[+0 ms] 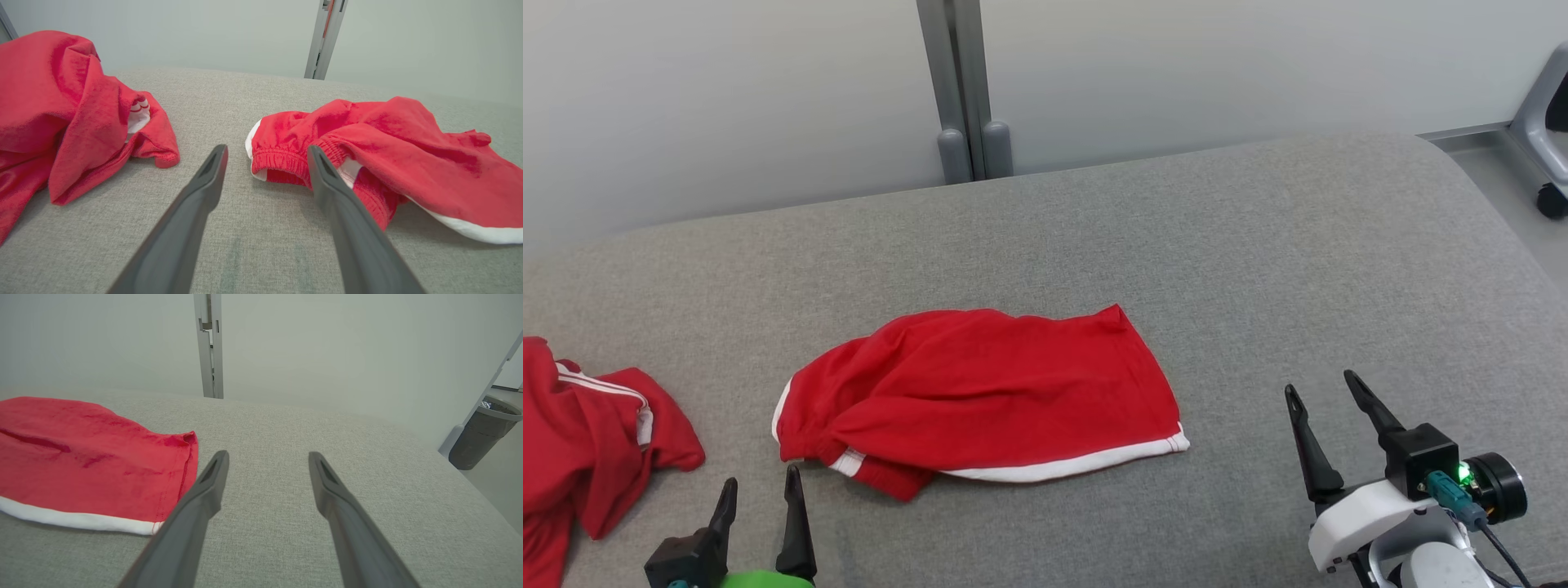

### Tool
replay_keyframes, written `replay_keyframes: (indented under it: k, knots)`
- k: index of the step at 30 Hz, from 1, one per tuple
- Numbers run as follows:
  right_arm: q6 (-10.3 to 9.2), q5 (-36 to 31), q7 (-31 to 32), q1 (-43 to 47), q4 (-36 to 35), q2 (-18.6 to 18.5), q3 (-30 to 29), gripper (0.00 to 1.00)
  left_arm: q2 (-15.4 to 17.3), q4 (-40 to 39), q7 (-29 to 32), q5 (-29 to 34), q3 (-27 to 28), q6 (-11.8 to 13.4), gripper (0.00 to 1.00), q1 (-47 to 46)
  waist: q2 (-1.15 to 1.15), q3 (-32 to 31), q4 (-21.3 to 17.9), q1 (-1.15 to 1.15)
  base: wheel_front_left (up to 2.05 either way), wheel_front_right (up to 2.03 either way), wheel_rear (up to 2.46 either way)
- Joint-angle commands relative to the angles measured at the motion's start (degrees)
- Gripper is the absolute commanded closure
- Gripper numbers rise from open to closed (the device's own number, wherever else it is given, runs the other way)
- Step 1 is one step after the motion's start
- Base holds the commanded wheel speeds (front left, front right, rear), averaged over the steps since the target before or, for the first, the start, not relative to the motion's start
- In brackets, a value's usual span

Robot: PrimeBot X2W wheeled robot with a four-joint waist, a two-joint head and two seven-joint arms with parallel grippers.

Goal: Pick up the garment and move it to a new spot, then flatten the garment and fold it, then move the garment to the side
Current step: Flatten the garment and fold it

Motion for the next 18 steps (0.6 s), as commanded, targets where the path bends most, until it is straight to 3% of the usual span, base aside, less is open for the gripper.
replay_keyframes:
  k: [1,8,18]
  knots:
    - [-0.1,0.43,-0.01,0.69,0.29,-0.2,0.22,0.0,-0.09,-0.02,-0.02,0.41,-0.05,-0.31,0.0,0.66,0.0,-0.07,0.19,0.0,0.0,0.0,0.0]
    - [-0.1,0.38,-0.01,0.43,1.92,-0.17,1.5,0.0,-0.34,0.07,-0.02,-0.49,-1.94,-0.41,0.0,0.82,0.0,0.57,0.96,0.0,0.0,0.0,0.0]
    - [-0.1,5.67,0.0,-5.46,11.34,-0.21,10.43,0.0,-0.32,-1.2,-0.02,-1.7,-5.88,-0.43,0.0,-1.54,0.0,3.9,4.72,0.0,0.0,0.0,0.0]
